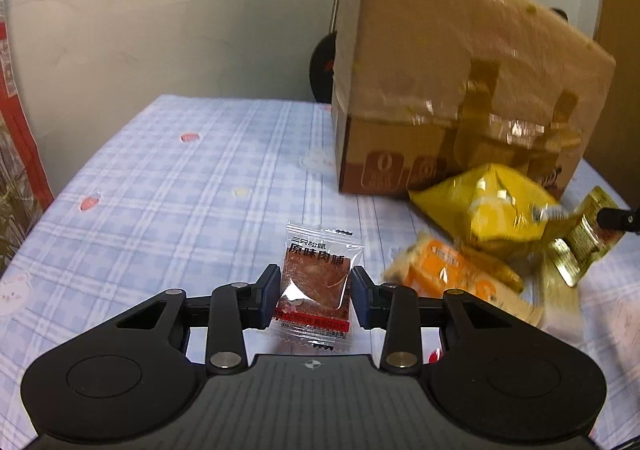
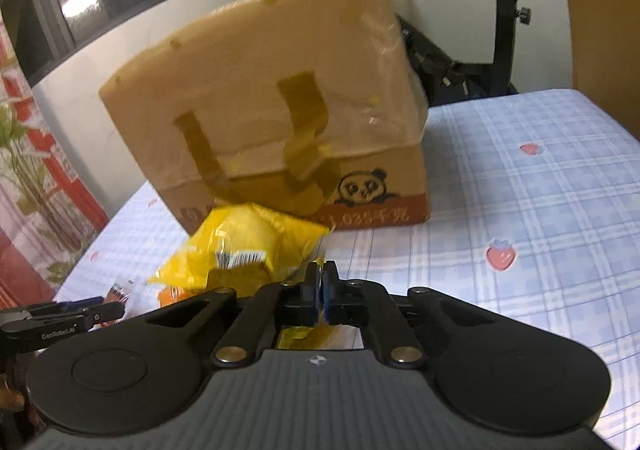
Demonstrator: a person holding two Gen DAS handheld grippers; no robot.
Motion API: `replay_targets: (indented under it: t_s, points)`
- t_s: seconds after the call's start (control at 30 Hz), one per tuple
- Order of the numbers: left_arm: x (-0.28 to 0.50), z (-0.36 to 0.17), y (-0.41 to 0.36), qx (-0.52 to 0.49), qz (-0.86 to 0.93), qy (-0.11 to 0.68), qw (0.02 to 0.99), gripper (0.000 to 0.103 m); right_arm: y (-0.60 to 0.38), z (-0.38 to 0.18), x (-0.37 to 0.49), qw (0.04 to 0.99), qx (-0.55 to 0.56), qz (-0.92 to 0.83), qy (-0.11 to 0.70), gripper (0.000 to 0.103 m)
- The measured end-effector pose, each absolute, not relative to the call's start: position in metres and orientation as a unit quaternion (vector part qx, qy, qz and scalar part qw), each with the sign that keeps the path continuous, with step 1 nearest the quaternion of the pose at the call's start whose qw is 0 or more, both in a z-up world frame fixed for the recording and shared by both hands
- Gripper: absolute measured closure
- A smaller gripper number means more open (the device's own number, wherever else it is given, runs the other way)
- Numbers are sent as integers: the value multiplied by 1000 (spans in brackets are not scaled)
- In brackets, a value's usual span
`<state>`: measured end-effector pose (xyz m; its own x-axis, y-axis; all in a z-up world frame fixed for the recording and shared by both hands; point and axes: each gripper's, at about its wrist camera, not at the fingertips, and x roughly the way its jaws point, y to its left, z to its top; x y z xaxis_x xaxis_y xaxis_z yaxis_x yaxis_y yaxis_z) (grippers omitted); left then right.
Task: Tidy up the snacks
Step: 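Lift both held packets and carry them over the box opening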
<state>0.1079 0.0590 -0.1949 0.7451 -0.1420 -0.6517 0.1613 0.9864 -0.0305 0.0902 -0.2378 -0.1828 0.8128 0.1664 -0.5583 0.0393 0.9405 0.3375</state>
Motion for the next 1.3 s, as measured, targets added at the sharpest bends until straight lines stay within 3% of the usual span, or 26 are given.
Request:
replay_targets:
  t_s: [0.27, 0.9, 1.1, 1.3]
  points:
    - [112, -150, 58, 3, -91, 296, 951, 63, -249, -149, 88, 949, 179, 36, 257, 102]
    - [153, -28, 8, -6, -170, 190, 967, 63, -235, -10, 125, 983, 102, 102, 116, 102]
    - [203, -10, -31, -11, -202, 201, 958, 63, -235, 5, 168, 987, 54, 87, 123, 102]
    - [253, -19, -71, 1, -205, 245, 947, 63, -239, -13, 220, 981, -10, 52, 185, 102]
